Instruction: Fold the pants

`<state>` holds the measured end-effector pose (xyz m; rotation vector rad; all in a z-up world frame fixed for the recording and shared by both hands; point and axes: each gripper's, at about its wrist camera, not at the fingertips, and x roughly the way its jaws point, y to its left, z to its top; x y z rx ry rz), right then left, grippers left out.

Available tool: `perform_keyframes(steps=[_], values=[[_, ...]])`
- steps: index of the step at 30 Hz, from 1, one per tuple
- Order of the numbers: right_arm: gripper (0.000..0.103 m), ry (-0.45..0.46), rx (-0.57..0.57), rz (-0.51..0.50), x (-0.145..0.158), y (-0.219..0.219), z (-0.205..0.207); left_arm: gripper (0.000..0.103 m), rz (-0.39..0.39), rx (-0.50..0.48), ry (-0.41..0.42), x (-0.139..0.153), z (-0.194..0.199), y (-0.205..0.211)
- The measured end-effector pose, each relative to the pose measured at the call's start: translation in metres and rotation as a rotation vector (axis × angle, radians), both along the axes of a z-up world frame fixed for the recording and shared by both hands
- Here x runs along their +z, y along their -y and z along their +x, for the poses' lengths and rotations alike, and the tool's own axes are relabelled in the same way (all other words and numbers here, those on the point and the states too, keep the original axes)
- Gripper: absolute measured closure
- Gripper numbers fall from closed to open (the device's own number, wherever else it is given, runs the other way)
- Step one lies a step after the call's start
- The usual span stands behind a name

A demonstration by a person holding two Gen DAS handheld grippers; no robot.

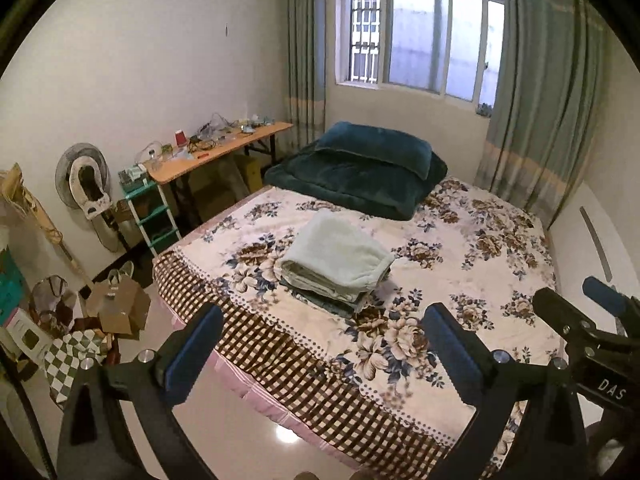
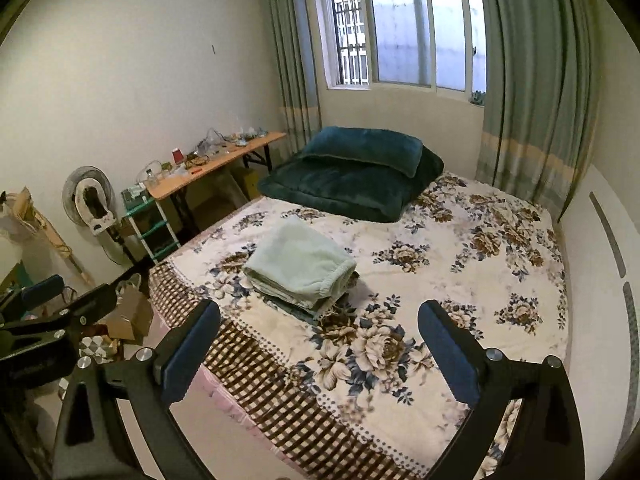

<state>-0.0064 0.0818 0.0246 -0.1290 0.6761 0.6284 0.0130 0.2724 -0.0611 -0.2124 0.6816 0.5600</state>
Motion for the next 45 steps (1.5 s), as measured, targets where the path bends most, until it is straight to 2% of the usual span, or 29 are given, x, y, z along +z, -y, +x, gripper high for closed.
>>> perform_keyframes(steps=[5,9,20,27,37,45], values=[[0.002,0.012,0.004,0.011,0.021,0.011,-0.028,0.0,0.03,-0.007,0.011,0.008,-0.016,0.01],[0.002,0.017,0.001,0.002,0.028,0.018,-0.045,0.0,0.013,-0.002,0.02,0.007,-0.024,0.008],[0.001,0.005,-0.014,-0.006,0.032,0.016,-0.045,0.0,0.021,0.024,0.014,0.008,-0.022,-0.001],[0.001,0.008,-0.042,-0.04,0.032,0.0,-0.003,0.0,0.021,0.059,-0.032,0.006,0.008,-0.028],[0.001,0.017,-0.067,-0.075,0.036,-0.031,0.06,0.0,0.014,0.052,-0.082,0.009,0.048,-0.053],[0.001,0.003,-0.076,-0.098,0.028,-0.049,0.087,0.0,0.012,0.058,-0.096,0.008,0.062,-0.063]])
